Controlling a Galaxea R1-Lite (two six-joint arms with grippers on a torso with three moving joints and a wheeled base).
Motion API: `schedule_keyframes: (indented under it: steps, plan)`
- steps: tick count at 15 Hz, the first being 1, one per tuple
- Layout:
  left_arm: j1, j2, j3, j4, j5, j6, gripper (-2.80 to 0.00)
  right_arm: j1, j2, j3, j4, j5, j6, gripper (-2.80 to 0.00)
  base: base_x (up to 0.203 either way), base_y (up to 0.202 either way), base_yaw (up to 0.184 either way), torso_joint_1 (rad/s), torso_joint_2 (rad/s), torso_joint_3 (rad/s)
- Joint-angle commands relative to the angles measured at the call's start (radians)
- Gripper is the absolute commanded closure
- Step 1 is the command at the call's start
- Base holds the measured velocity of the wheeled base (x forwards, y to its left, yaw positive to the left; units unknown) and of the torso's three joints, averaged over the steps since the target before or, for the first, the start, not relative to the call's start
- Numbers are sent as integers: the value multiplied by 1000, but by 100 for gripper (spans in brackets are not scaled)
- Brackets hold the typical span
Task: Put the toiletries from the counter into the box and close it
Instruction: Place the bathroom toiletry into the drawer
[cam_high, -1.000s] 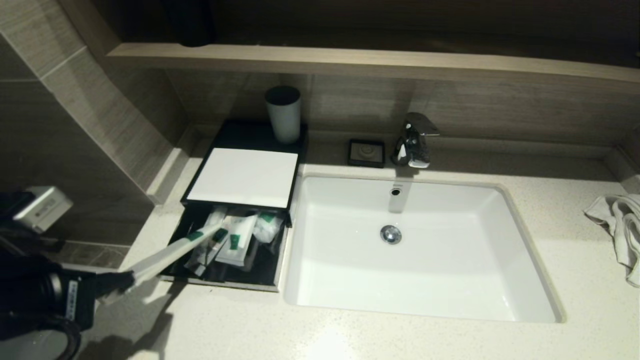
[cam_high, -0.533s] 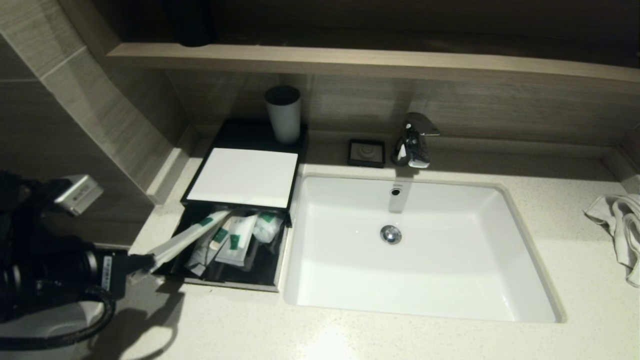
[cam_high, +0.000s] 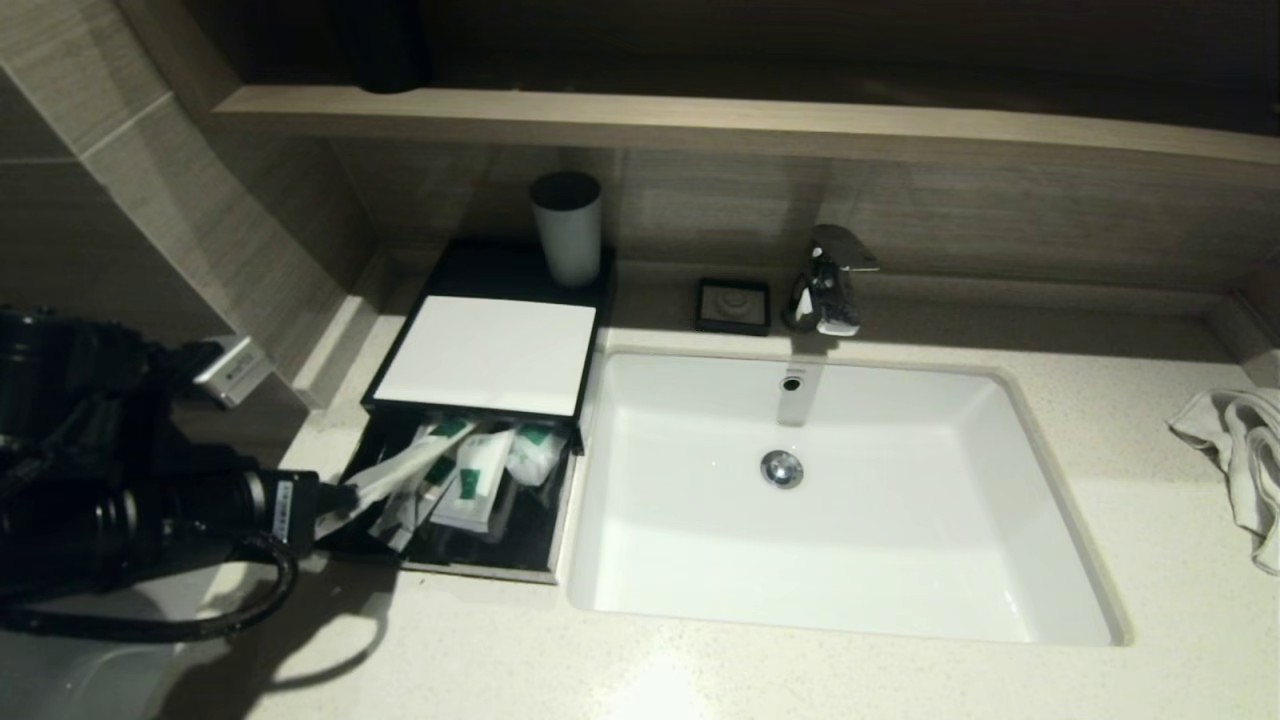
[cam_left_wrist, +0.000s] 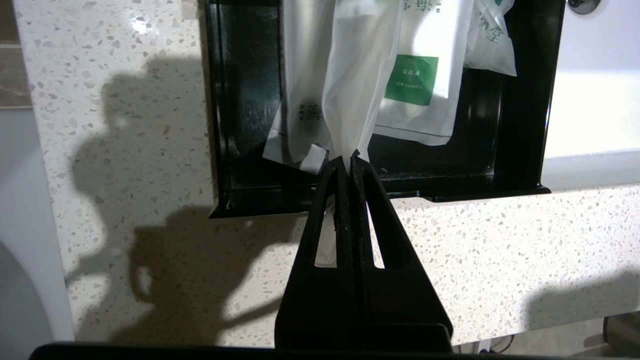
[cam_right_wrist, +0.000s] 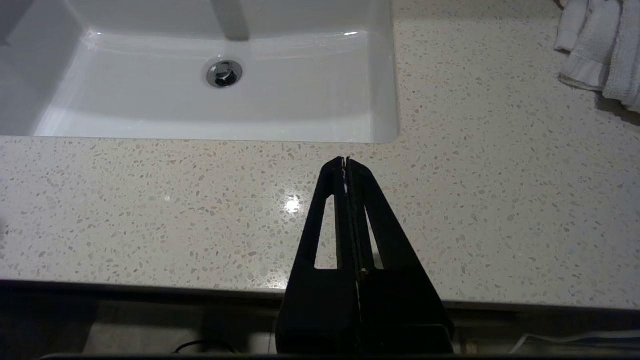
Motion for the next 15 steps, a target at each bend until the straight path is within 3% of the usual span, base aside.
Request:
schedule_keyframes:
  steps: [1,15]
  plan:
    - [-18,32,-12,-1,-2,0,0,0,0,0,0,0,0,0,0,0,0,0,0,0]
    - [-45,146,-26,-96,-1,-30,0,0,0,0,0,0,0,0,0,0,0,0,0,0]
